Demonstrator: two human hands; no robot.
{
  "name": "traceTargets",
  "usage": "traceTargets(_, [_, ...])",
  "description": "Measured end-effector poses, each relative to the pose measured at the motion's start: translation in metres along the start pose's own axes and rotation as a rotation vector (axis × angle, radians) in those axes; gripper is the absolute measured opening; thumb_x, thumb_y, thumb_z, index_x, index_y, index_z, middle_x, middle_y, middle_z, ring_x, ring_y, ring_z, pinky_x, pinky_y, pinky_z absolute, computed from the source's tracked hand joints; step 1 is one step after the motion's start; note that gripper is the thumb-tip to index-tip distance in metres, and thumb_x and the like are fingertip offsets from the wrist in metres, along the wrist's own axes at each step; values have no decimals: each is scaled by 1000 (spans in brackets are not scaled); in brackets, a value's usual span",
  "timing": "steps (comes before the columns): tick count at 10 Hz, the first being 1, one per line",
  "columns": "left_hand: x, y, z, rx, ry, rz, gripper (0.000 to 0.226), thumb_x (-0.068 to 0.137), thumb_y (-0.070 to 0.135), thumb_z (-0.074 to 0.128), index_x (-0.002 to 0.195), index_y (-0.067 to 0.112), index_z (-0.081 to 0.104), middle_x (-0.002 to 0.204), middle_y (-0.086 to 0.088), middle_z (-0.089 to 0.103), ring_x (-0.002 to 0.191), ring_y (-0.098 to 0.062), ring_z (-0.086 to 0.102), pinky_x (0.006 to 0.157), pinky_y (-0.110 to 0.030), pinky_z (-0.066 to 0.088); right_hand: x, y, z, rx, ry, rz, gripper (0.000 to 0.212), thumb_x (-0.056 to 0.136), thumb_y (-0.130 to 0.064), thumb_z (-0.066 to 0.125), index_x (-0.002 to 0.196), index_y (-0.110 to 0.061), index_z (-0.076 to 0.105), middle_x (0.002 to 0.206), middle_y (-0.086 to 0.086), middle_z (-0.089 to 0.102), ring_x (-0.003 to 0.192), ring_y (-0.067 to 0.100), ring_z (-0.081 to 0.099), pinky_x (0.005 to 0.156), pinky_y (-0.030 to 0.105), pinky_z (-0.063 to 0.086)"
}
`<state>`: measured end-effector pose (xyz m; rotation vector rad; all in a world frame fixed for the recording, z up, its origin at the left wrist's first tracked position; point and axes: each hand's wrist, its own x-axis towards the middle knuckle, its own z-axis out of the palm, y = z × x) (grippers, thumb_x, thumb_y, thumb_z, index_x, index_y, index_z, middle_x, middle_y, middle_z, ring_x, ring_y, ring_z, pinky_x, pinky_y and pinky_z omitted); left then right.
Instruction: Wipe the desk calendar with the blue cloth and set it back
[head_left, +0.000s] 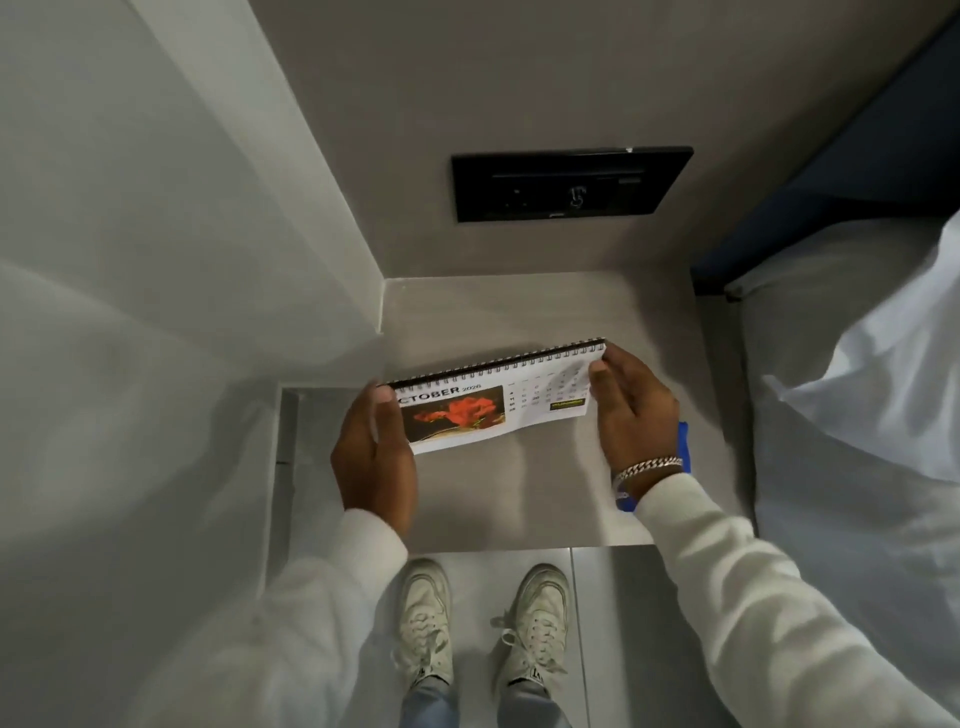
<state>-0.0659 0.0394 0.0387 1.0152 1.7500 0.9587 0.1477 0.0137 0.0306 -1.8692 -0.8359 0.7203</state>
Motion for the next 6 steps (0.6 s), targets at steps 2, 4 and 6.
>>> traceTargets(2, [61,38,30,67,-53,110,44,97,36,49,132,11,57,133,-10,62,122,-20,58,109,-36,44,59,-9,11,74,-4,4,37,88,2,54,123,-8,59,112,6,67,100,13,64,83,12,50])
traceTargets(4, [97,51,47,198,-133,119,43,98,28,48,138,12,51,134,-9,61,117,-21,59,103,-29,44,92,-2,28,162,8,110,46,84,11,44,122,-10,60,110,2,66,94,9,65,68,8,51])
traceTargets(6, [122,130,34,272,-166,148,40,91,12,52,130,11,60,130,-10,66,121,-26,60,107,-28,41,104,-78,-6,318,44,187,48,88,12,48,132,-6,48,135,18,54,118,23,55,104,44,45])
